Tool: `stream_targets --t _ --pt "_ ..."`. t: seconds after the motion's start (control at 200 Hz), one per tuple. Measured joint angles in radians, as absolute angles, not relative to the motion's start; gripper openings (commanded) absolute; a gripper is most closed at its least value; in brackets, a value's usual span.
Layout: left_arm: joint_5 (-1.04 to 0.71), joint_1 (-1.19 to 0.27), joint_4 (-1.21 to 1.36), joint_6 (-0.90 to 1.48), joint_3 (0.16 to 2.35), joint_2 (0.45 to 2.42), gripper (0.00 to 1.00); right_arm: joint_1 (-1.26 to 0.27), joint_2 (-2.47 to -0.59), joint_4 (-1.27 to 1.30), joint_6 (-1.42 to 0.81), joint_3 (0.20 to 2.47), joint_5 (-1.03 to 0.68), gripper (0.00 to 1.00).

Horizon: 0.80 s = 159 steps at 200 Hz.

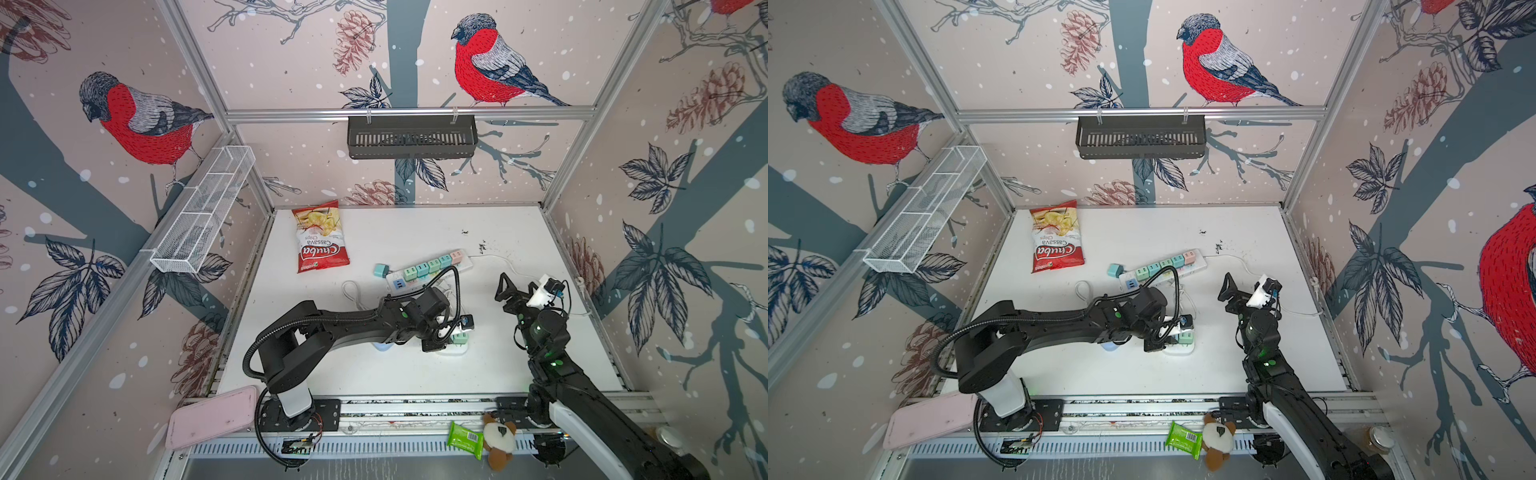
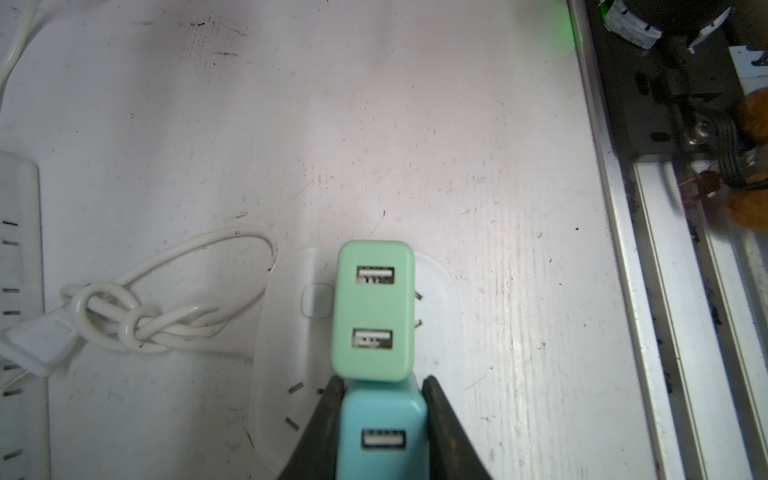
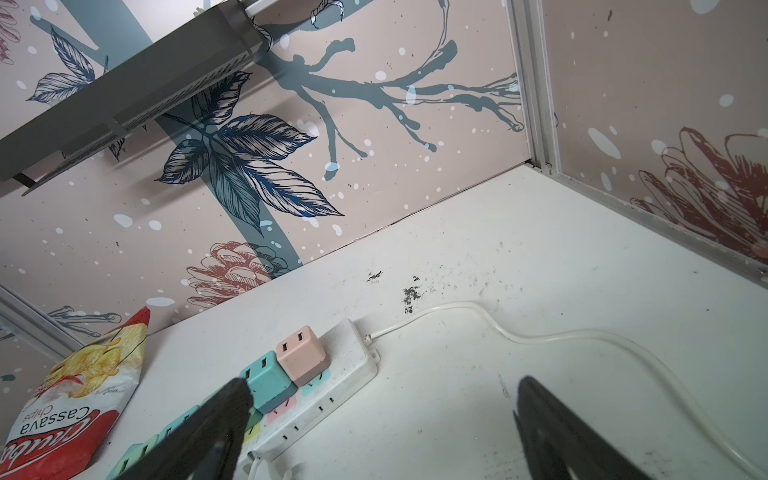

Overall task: Insert the plug
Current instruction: 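Press the teal adapter into the white socket beside the mint-green adapter with left, then open the left gripper and lift it away toward the chips bag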

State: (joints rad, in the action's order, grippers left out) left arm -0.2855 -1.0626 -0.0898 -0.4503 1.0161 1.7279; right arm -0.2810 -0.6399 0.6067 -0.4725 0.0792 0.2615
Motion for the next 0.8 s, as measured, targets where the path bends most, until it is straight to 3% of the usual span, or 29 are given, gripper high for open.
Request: stream_targets --t 0.626,0.701,0.731,0.736,0.746,0.751,0.766,0.796 --pt "-0.362 -1.034 -0.032 -0.414 1.083 1.820 0.00 -0.274 -0.656 0.605 -0.476 0.080 0.258 1.00" --pt "-0.364 -1.032 -0.032 -0.406 1.088 1.822 0.16 -0.274 -0.656 0.606 -0.477 0.081 0.258 1.00" --pt "-0.363 -1.031 -0.032 -0.403 1.089 1.822 0.44 -0.273 -0.654 0.606 -0.479 0.081 0.258 1.00" --pt "-0.362 -1.031 -0.032 -0.401 1.089 1.822 0.53 -0.273 -0.654 0.606 -0.479 0.081 0.258 1.00" --pt "-0.362 -1.031 -0.032 -0.400 1.089 1.822 0.83 -0.273 -0.654 0.606 -0.479 0.081 0.258 1.00" --pt "-0.361 -1.031 -0.032 -0.400 1.089 1.821 0.91 -0.273 -0.654 0.606 -0.479 0.081 0.258 1.00" --pt "-0.360 -1.031 -0.032 -0.400 1.089 1.820 0.98 -0.273 -0.653 0.606 -0.479 0.081 0.257 1.00" --pt "-0.351 -1.030 -0.035 -0.400 1.089 1.817 0.99 -0.273 -0.650 0.606 -0.479 0.081 0.257 1.00"
